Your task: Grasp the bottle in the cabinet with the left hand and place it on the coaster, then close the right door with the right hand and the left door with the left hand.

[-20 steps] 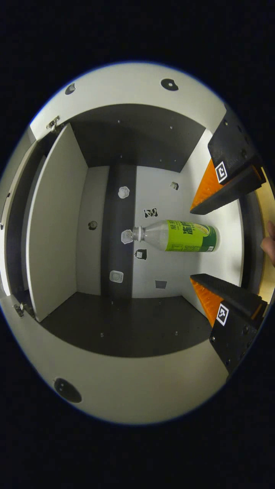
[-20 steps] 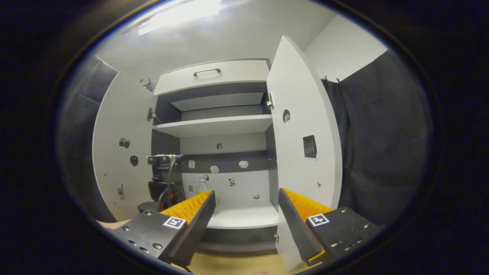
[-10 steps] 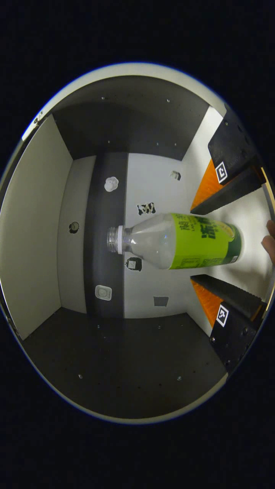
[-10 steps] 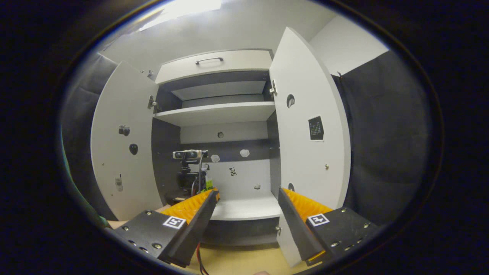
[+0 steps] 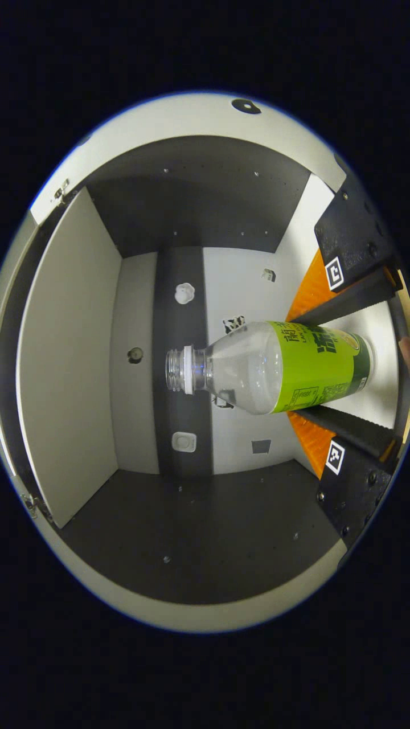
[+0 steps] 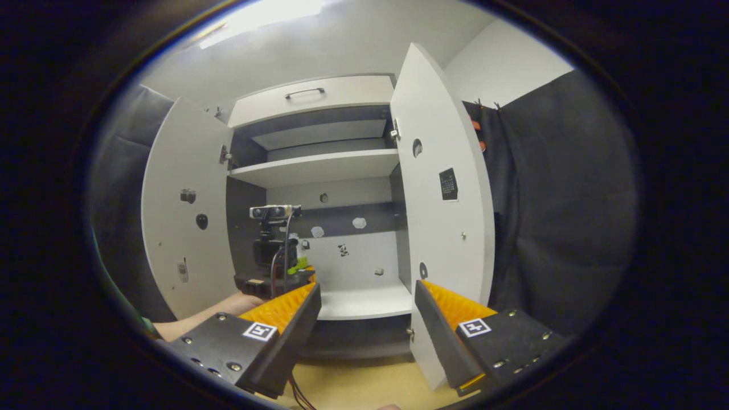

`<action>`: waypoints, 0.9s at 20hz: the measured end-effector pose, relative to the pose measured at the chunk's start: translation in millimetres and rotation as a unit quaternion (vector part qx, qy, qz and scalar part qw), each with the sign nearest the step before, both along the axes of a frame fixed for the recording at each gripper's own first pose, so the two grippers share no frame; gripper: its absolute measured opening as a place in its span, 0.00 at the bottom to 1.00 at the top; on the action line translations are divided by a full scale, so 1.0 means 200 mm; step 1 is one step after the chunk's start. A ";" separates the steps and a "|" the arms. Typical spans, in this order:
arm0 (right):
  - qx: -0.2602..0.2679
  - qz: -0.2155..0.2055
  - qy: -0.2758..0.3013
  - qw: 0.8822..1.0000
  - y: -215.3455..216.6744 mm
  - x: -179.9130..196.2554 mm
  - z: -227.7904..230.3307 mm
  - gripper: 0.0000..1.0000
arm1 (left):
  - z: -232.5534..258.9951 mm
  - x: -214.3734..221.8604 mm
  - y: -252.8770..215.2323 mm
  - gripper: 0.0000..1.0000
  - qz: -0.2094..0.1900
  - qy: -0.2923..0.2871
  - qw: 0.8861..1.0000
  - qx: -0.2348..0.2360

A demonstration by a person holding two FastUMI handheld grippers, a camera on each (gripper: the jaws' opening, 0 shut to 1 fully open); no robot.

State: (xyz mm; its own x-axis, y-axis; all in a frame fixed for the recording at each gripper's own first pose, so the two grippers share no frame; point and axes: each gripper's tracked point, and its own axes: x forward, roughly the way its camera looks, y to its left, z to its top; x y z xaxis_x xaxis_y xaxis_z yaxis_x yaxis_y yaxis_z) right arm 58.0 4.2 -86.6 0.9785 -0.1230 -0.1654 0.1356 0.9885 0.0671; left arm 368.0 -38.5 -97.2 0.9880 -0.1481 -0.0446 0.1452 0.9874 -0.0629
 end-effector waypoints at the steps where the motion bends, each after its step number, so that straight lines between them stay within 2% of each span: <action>1: 0.003 0.006 -0.001 1.000 0.01 -0.03 0.01 1.00 | 0.04 -0.07 0.01 0.80 -0.002 -0.003 1.000 0.002; 5: 0.013 0.026 -0.007 1.000 0.05 -0.14 0.06 1.00 | 0.18 -0.37 0.05 0.81 -0.001 -0.013 1.000 -0.009; 10: 0.017 0.046 -0.016 0.999 0.07 -0.33 0.10 1.00 | 0.25 -0.78 0.15 0.81 0.014 -0.016 1.000 -0.016; 18: 0.022 0.095 -0.034 0.995 0.13 -0.61 0.15 1.00 | 0.04 -1.39 0.28 0.81 0.044 0.018 0.999 -0.016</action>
